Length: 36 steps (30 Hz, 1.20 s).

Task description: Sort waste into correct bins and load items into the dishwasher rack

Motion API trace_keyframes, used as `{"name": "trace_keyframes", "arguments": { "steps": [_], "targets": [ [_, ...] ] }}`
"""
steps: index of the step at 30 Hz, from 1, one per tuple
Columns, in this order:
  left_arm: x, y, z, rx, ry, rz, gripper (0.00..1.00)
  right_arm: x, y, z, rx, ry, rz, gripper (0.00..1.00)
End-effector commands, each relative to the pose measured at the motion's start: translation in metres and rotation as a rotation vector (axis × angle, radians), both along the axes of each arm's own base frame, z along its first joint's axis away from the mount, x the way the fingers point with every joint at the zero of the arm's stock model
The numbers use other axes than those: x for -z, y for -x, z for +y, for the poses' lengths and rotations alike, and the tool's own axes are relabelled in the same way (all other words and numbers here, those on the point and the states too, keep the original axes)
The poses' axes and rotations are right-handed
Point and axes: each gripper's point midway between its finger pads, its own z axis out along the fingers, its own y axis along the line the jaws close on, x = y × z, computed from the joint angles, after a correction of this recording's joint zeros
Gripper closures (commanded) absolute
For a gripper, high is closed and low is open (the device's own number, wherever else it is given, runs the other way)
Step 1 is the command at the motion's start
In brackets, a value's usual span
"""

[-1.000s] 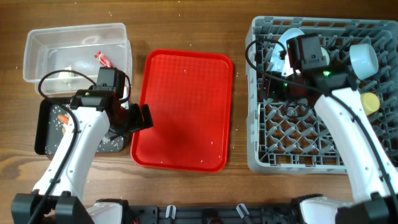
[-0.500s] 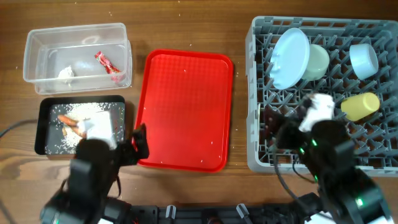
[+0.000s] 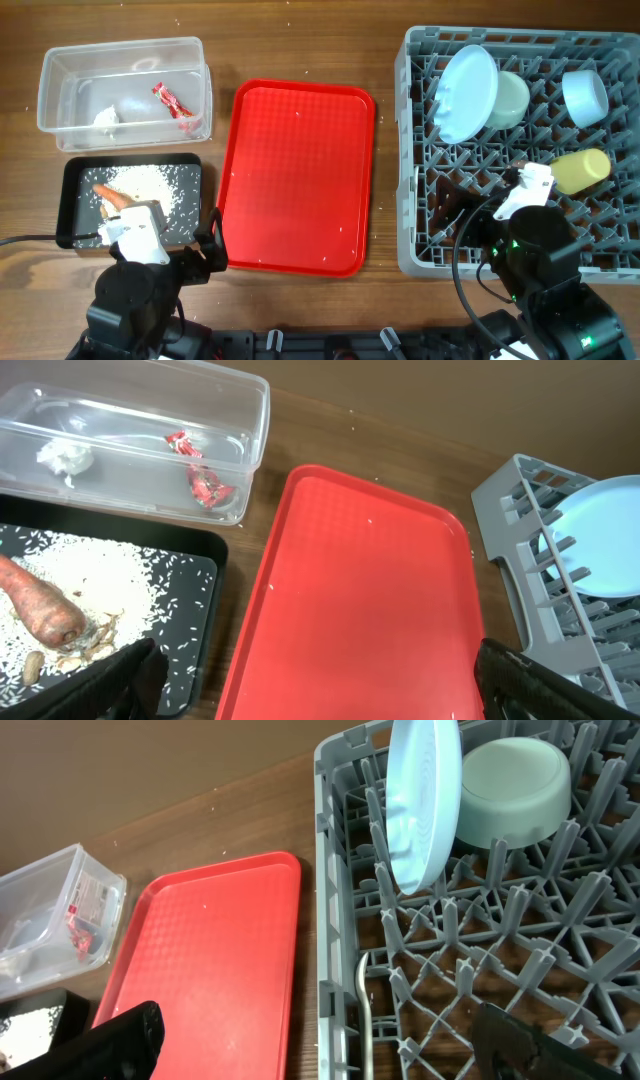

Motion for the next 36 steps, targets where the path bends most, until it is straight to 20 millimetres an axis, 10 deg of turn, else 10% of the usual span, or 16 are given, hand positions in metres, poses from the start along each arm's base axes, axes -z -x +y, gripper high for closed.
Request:
{"name": "trace_keyframes", "arguments": {
  "steps": [1, 23, 36],
  "targets": [
    [0.003, 0.0, 0.002, -0.014, -0.003, 0.0, 0.0, 0.005, -0.001, -0.003, 0.024, 0.007, 0.012, 0.0],
    [0.003, 0.0, 0.002, -0.015, -0.004, 0.0, 0.0, -0.014, 0.024, -0.059, 0.197, 0.029, -0.154, 0.0],
    [0.003, 0.0, 0.002, -0.014, -0.004, 0.003, 0.0, -0.004, 0.002, -0.045, 0.055, 0.111, -0.562, 0.0]
  ]
}}
